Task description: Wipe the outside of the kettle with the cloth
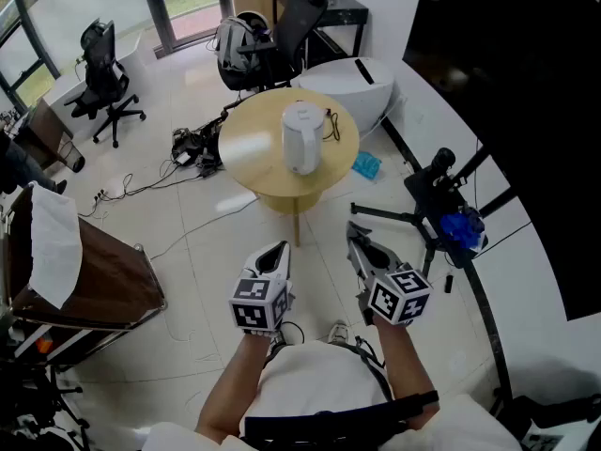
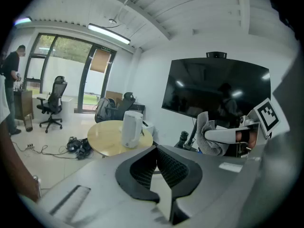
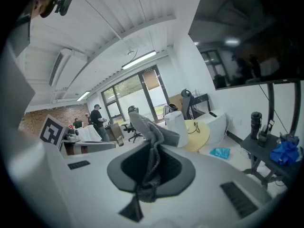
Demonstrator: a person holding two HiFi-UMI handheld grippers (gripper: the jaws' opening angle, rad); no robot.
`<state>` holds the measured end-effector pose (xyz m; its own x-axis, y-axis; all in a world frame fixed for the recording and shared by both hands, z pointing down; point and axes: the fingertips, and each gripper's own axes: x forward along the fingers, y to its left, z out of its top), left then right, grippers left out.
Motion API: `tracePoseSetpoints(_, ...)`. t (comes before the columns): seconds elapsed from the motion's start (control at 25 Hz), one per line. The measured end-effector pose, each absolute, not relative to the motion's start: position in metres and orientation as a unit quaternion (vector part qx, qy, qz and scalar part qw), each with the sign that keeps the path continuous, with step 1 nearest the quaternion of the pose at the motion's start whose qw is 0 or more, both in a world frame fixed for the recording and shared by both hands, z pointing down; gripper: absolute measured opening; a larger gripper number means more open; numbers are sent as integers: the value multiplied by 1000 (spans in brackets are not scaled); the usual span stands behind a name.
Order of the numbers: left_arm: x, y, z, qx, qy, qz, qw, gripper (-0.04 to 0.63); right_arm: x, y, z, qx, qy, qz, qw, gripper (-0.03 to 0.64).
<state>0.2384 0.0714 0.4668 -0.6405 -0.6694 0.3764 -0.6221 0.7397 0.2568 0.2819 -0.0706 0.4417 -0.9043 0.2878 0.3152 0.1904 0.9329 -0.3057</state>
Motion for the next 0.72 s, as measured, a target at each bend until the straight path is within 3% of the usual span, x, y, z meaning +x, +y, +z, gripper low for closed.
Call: tracePoseSetpoints(0.72, 238, 14, 464, 324, -920, -42, 216, 3, 283, -131, 445, -146, -964, 141, 174, 29)
